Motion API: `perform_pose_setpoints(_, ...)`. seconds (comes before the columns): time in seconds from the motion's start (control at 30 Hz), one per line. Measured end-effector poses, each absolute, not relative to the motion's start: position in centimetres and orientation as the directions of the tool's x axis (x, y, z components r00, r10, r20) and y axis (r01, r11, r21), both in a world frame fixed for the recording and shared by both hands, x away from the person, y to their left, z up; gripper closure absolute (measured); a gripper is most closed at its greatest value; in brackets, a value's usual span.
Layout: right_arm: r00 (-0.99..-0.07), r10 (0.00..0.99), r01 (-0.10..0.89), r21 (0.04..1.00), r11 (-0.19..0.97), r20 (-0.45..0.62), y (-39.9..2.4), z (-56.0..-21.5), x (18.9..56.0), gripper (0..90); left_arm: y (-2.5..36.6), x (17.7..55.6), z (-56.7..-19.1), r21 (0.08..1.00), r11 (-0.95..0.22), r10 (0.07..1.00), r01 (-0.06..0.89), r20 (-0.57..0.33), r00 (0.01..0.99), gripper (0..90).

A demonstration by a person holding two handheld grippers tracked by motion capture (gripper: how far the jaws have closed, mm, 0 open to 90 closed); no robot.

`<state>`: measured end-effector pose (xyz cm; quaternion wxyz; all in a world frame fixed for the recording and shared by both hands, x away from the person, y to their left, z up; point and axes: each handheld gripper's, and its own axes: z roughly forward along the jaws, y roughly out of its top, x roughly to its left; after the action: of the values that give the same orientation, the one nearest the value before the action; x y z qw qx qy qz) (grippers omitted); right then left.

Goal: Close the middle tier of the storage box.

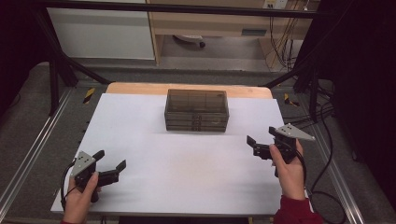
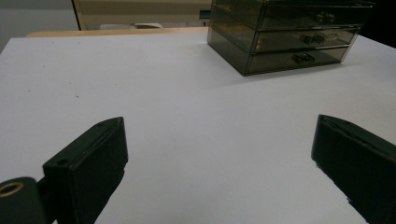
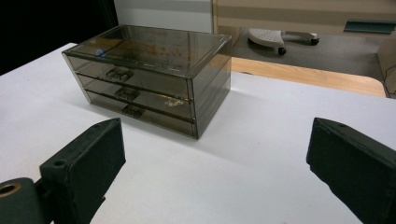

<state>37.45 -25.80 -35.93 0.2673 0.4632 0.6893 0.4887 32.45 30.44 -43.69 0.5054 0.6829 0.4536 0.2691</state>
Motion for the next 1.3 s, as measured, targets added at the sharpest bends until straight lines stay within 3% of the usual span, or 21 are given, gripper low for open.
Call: perform_pose_setpoints(1.3, -0.400, 0.909, 0.443, 0.893, 0.084, 0.113, -27.2, -40.1, 35.5, 5.1, 30.5, 32.4, -43.6, 0.935, -0.078, 0.892, 0.345, -0.089, 0.443, 4.1)
